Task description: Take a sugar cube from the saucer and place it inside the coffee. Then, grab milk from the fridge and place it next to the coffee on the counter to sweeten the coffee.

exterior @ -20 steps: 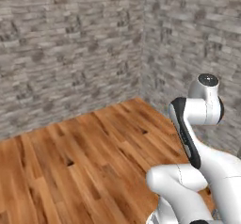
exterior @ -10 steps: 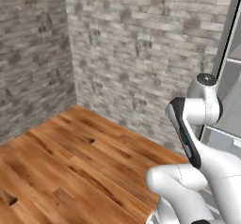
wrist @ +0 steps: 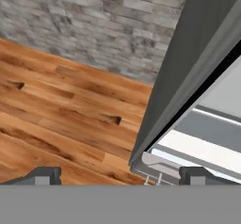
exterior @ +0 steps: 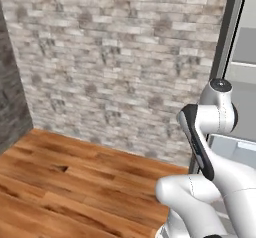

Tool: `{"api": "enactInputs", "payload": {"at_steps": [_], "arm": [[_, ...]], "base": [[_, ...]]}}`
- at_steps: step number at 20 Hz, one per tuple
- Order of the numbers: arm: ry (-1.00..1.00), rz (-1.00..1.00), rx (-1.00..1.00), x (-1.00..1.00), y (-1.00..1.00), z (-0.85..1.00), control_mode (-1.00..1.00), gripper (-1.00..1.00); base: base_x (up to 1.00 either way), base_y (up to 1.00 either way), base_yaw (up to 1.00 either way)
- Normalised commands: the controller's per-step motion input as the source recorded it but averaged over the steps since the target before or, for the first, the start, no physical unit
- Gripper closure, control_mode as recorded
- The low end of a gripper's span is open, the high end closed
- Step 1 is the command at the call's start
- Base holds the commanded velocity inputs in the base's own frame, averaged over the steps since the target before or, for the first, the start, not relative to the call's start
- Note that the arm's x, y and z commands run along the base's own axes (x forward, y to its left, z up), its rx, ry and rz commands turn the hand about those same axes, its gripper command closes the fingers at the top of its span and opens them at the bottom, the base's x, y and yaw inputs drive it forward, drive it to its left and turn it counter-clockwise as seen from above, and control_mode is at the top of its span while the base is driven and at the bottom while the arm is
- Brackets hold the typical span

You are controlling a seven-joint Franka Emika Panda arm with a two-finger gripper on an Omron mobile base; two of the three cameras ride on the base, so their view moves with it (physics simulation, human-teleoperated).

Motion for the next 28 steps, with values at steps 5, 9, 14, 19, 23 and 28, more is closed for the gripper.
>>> {"api": "enactInputs", "payload": {"at_steps": [5, 9, 14, 19, 23, 28], "arm": [[0.00, 0.00, 0.00, 0.00, 0.00, 0.00, 1.00, -1.00], [0.00, 0.00, 0.00, 0.00, 0.00, 0.00, 1.00, -1.00], [0.00, 0.00, 0.00, 0.00, 0.00, 0.00, 1.00, -1.00], [0.00, 0.00, 0.00, 0.00, 0.00, 0.00, 1.00, -1.00], [0.00, 0.00, 0.00, 0.00, 0.00, 0.00, 1.00, -1.00], [0.00, 0.00, 0.00, 0.00, 0.00, 0.00, 1.00, -1.00]], "base": [[0.03, 0.00, -0.53], [-0.01, 0.00, -0.25], [-0.08, -0.41, -0.27], [0.00, -0.60, -0.34], [0.00, -0.46, -0.37], [-0.30, -0.03, -0.14]]}}
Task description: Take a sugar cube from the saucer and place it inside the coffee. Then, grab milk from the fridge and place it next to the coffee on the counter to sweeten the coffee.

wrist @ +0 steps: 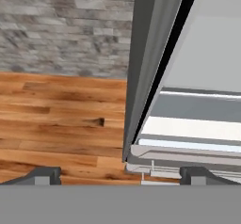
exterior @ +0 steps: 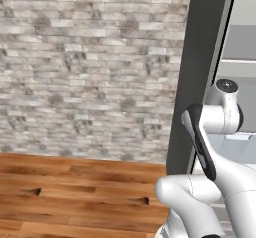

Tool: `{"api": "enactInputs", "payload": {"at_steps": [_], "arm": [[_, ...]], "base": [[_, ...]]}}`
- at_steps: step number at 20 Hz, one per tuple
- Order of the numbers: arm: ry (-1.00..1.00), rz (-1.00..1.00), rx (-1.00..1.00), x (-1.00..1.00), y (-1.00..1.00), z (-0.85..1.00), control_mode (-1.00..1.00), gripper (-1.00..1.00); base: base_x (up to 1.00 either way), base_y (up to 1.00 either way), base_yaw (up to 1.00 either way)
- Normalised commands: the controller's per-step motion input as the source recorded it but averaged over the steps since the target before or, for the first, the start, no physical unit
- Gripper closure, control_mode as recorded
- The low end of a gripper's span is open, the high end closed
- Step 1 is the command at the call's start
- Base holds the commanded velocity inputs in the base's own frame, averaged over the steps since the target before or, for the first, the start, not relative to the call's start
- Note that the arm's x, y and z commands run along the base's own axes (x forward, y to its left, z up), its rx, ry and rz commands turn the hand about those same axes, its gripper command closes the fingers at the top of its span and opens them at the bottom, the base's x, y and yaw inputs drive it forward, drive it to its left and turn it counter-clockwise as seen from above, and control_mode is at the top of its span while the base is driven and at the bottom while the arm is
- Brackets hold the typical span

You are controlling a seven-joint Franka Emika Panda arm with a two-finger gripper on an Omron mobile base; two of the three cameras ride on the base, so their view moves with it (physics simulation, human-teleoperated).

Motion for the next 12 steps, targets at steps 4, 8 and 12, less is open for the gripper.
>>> {"api": "enactInputs", "payload": {"at_steps": [4, 8, 12], "arm": [[0.00, 0.00, 0.00, 0.00, 0.00, 0.00, 1.00, -1.00], [0.00, 0.00, 0.00, 0.00, 0.00, 0.00, 1.00, -1.00], [0.00, 0.00, 0.00, 0.00, 0.00, 0.00, 1.00, -1.00]], "base": [[-0.22, 0.00, 0.00], [-0.55, -0.03, -0.01], [-0.09, -0.41, -0.13]]}}
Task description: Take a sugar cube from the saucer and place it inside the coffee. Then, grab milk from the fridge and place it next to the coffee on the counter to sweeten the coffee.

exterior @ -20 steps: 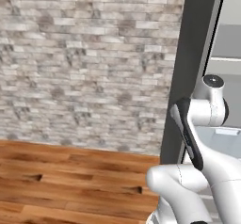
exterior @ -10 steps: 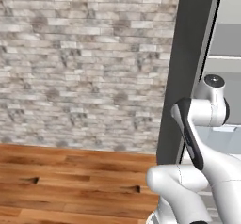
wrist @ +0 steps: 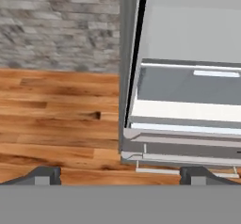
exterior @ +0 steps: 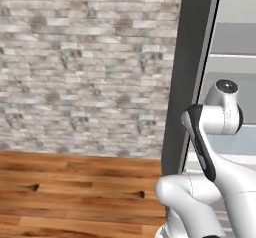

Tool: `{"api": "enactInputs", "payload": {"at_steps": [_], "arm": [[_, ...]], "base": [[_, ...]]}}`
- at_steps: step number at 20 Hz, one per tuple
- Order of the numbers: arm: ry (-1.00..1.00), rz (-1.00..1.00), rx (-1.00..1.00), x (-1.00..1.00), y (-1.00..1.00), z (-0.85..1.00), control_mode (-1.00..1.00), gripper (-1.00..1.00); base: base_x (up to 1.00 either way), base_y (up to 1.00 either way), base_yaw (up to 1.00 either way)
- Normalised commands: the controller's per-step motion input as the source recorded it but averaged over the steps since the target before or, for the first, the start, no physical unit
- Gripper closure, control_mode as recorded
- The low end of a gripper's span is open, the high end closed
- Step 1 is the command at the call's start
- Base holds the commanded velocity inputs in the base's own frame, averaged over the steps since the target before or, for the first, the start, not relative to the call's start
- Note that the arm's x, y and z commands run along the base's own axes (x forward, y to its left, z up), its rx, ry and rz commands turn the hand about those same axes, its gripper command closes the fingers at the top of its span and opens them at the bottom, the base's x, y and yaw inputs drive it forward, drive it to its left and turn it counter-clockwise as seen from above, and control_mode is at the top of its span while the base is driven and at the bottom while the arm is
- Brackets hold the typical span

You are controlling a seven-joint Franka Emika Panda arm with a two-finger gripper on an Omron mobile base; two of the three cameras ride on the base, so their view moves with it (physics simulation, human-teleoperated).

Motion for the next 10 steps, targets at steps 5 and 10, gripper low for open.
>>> {"api": "enactInputs", "payload": {"at_steps": [5, 10], "arm": [[0.00, 0.00, 0.00, 0.00, 0.00, 0.00, 1.00, -1.00], [0.00, 0.00, 0.00, 0.00, 0.00, 0.00, 1.00, -1.00]], "base": [[0.12, -0.80, -0.19], [0.25, -0.53, -0.09]]}}
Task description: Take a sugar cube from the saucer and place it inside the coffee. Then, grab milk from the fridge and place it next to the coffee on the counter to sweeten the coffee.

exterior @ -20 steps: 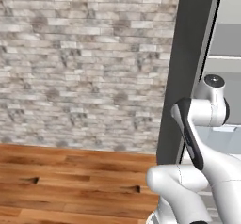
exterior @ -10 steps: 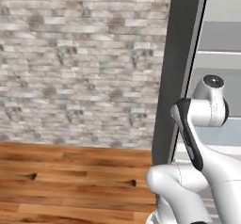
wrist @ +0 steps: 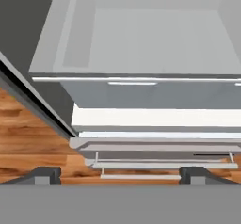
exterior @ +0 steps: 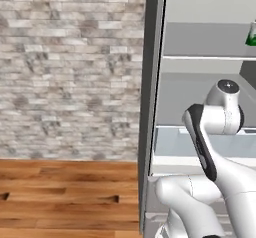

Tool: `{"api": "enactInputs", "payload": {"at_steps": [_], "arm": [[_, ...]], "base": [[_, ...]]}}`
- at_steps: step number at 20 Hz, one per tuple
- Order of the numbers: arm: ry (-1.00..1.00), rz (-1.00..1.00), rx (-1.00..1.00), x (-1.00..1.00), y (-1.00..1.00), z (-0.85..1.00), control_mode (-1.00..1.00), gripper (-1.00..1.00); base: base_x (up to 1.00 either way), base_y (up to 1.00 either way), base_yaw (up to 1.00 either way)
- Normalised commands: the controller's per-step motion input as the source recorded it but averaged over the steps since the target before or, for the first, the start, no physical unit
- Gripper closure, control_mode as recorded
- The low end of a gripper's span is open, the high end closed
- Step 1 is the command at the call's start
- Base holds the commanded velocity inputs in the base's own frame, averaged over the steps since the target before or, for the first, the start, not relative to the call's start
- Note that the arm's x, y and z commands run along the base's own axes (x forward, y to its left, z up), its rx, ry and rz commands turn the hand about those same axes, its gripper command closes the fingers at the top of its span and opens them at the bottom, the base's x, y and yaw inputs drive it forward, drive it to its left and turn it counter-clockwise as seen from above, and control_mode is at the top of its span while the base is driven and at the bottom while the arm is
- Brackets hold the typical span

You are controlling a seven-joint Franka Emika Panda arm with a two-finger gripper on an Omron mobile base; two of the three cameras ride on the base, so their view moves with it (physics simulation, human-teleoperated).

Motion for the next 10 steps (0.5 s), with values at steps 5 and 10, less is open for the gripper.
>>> {"api": "enactInputs", "payload": {"at_steps": [5, 10], "arm": [[0.00, 0.00, 0.00, 0.00, 0.00, 0.00, 1.00, -1.00], [0.00, 0.00, 0.00, 0.00, 0.00, 0.00, 1.00, -1.00]], "base": [[0.29, -0.17, -0.01], [0.02, -0.48, -0.06]]}}
